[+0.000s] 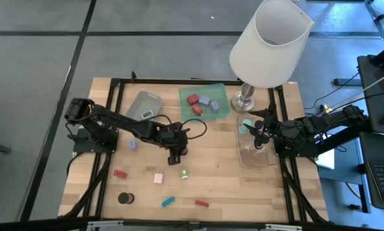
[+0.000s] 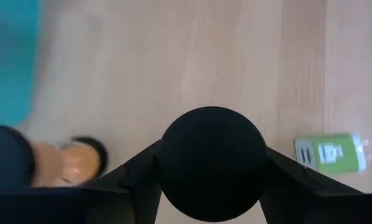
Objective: Pick & Place Office items
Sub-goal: Put the blue hourglass into the transparent bin
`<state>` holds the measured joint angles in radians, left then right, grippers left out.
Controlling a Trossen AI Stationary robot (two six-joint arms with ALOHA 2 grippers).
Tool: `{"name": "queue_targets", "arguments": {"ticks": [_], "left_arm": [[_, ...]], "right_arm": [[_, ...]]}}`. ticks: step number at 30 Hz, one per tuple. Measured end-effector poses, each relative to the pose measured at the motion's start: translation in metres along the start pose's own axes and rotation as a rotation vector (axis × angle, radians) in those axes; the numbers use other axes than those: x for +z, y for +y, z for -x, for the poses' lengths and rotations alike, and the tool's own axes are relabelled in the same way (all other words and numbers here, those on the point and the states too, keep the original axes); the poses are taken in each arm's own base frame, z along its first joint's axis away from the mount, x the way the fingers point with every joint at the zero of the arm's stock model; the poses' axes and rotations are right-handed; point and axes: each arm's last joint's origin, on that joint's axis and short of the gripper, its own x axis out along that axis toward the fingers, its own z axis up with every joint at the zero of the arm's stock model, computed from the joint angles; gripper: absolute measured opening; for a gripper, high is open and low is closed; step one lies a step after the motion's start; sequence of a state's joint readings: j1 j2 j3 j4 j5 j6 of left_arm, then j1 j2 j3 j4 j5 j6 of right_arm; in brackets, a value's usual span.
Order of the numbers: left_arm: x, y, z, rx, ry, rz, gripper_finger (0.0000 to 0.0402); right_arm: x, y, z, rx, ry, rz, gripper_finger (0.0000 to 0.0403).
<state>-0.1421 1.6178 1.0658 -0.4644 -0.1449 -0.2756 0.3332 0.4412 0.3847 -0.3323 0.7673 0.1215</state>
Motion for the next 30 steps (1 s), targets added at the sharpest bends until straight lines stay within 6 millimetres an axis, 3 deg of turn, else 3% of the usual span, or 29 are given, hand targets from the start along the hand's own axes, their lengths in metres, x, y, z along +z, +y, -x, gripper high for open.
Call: {"name": "queue_targets", "arguments": {"ticks": [9, 13, 21, 27, 30], "left_arm": [[0.032, 0.000, 0.036, 0.068, -0.328, 0.005, 0.0204], [0.035, -0.008, 0.047, 0.117, -0.508, -0.003, 0.0204], [0.002, -0.009, 0.059, 0.105, -0.781, 0.050, 0.0204], [-0.022, 0.012, 0.068, 0.057, -0.987, 0.139, 0.0204], [-0.029, 0.019, 0.070, 0.030, -1.086, 0.155, 0.0204]], "right_arm": [[0.000, 0.000, 0.000, 0.000, 0.003, 0.003, 0.0283], [0.000, 0.000, 0.000, -0.001, 0.003, 0.003, 0.0283], [0.000, -0.001, 0.000, -0.019, -0.003, -0.005, 0.0283], [0.005, 0.003, 0.000, 0.084, -0.022, -0.345, 0.0283], [0.010, 0.003, -0.001, 0.056, -0.063, -0.410, 0.0283]]}}
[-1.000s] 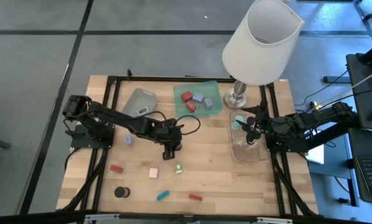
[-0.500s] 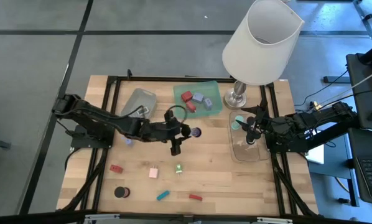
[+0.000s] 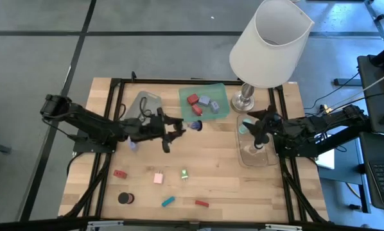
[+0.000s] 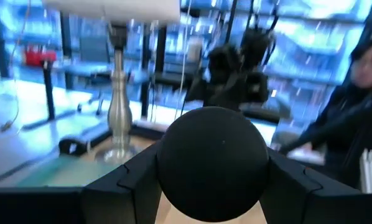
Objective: Pick & Place Office items
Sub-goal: Put the blue hourglass into the transparent bin
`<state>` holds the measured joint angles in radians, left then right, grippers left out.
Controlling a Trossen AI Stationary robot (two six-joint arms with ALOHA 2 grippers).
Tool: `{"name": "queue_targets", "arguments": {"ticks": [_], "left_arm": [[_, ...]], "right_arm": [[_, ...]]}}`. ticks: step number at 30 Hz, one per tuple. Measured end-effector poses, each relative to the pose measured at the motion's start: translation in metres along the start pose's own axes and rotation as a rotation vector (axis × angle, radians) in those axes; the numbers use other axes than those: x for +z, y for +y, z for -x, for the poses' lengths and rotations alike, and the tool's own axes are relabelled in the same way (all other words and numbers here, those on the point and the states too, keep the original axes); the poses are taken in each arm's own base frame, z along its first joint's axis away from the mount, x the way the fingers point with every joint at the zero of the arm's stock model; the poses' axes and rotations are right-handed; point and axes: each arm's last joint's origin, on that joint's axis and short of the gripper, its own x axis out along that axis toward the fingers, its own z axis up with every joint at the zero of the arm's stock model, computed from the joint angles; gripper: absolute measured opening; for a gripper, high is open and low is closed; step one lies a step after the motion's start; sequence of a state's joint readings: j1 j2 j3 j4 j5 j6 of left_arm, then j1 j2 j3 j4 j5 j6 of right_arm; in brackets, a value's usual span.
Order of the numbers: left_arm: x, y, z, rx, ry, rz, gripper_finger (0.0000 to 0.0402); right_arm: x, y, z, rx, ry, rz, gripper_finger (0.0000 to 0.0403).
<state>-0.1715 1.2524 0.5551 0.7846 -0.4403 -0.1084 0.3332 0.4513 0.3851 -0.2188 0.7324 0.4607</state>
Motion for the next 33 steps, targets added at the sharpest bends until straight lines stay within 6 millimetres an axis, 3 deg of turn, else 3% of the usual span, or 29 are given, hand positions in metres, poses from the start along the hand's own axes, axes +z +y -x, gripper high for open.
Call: {"name": "queue_targets", "arguments": {"ticks": [10, 14, 23, 33], "left_arm": [[-0.006, 0.007, -0.005, -0.065, -0.116, -0.020, 0.0213], [-0.007, 0.005, -0.008, -0.080, -0.186, -0.044, 0.0209], [-0.008, 0.001, -0.012, -0.155, -0.293, -0.057, 0.0208], [0.000, -0.002, -0.015, -0.205, -0.323, -0.046, 0.0207]], "right_arm": [[0.018, 0.007, -0.003, -0.058, -0.184, -0.055, 0.0283], [0.023, 0.016, -0.010, 0.037, -0.209, -0.086, 0.0283], [0.024, 0.048, -0.048, 0.273, -0.329, 0.136, 0.0283], [0.014, 0.069, -0.091, 0.353, -0.393, 0.338, 0.0302]]}}
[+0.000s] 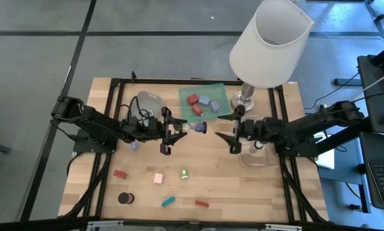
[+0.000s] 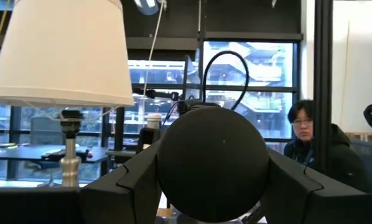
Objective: Pick & Place Office items
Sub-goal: Put the blue hourglass into the transparent bin
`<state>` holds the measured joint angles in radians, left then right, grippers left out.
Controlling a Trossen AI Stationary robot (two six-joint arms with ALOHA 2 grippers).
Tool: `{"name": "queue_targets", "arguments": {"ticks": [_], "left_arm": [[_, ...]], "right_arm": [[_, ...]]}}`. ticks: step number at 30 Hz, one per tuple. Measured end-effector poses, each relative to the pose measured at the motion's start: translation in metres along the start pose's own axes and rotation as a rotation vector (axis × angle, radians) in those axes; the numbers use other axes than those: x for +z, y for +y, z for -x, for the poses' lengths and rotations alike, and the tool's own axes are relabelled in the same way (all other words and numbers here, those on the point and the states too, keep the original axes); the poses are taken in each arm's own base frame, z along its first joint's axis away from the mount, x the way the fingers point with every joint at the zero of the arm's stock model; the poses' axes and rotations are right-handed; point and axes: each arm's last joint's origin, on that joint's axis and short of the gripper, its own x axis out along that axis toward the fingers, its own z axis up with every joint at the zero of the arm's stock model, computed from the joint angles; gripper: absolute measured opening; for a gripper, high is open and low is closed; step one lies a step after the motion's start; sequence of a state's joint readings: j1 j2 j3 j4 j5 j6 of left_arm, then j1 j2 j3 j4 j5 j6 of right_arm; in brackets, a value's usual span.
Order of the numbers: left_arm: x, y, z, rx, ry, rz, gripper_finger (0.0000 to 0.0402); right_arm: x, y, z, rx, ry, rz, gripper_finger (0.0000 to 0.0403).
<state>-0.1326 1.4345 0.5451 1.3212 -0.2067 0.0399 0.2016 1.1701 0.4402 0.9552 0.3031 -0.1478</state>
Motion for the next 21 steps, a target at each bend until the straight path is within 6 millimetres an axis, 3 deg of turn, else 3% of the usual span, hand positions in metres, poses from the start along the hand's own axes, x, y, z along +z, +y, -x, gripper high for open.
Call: {"name": "queue_targets", "arguments": {"ticks": [6, 12, 21], "left_arm": [[0.002, -0.002, -0.002, -0.039, -0.013, 0.002, 0.0207], [0.005, -0.002, -0.002, -0.048, -0.041, -0.003, 0.0207], [0.006, -0.002, -0.002, -0.065, -0.049, -0.018, 0.0206]], "right_arm": [[0.005, 0.010, -0.034, 0.030, 0.027, 0.140, 0.0335], [0.004, 0.015, -0.060, 0.056, 0.185, 0.205, 0.0356], [0.010, 0.018, -0.071, 0.065, 0.235, 0.199, 0.0359]]}}
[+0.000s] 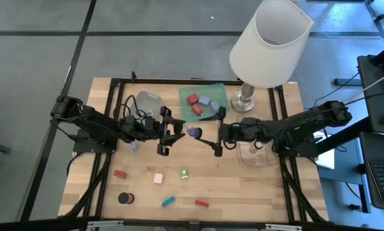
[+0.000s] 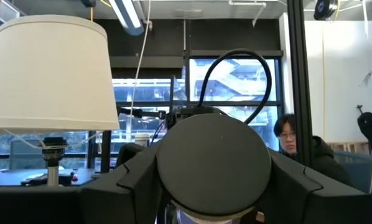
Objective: Pick & Place Office items
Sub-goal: Put the blue hourglass into the transparent bin
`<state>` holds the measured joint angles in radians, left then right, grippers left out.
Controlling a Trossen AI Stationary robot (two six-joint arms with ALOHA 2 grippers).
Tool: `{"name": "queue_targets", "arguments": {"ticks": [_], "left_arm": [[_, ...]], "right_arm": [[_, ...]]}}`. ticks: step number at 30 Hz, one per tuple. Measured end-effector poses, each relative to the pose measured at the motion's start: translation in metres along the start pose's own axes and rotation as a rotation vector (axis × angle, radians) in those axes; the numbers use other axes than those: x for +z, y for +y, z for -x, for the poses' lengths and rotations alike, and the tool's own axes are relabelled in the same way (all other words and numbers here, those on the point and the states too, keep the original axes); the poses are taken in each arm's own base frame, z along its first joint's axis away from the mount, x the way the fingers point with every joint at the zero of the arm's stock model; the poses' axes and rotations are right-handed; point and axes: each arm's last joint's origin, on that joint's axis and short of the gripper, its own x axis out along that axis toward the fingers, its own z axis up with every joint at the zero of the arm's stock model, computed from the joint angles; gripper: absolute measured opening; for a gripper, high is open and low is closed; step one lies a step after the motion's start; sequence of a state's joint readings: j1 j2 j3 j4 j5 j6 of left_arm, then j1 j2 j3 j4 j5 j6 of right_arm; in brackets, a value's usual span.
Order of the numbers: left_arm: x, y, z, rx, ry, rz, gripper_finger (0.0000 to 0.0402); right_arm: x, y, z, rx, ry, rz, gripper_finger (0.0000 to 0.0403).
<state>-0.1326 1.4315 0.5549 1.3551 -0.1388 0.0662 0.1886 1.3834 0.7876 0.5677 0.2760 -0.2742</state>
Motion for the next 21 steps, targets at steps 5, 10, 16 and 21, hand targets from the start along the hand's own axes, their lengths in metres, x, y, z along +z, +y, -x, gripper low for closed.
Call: {"name": "queue_targets", "arguments": {"ticks": [5, 10, 16, 21], "left_arm": [[-0.0010, -0.0001, 0.0001, -0.001, 0.006, -0.019, 0.0204], [-0.0026, -0.0001, 0.0004, -0.001, 0.016, -0.031, 0.0204], [-0.0025, -0.0001, 0.0004, -0.001, 0.015, -0.037, 0.0204], [-0.0026, -0.0001, 0.0006, -0.001, 0.015, -0.035, 0.0204]], "right_arm": [[-0.0025, 0.0007, -0.0001, 0.007, 0.030, 0.006, 0.0359], [-0.0046, 0.0009, 0.0009, 0.013, 0.069, -0.021, 0.0359], [-0.0042, 0.0004, 0.0017, 0.009, 0.075, -0.029, 0.0359], [-0.0016, -0.0036, 0.0069, -0.045, 0.103, -0.025, 0.0359]]}}
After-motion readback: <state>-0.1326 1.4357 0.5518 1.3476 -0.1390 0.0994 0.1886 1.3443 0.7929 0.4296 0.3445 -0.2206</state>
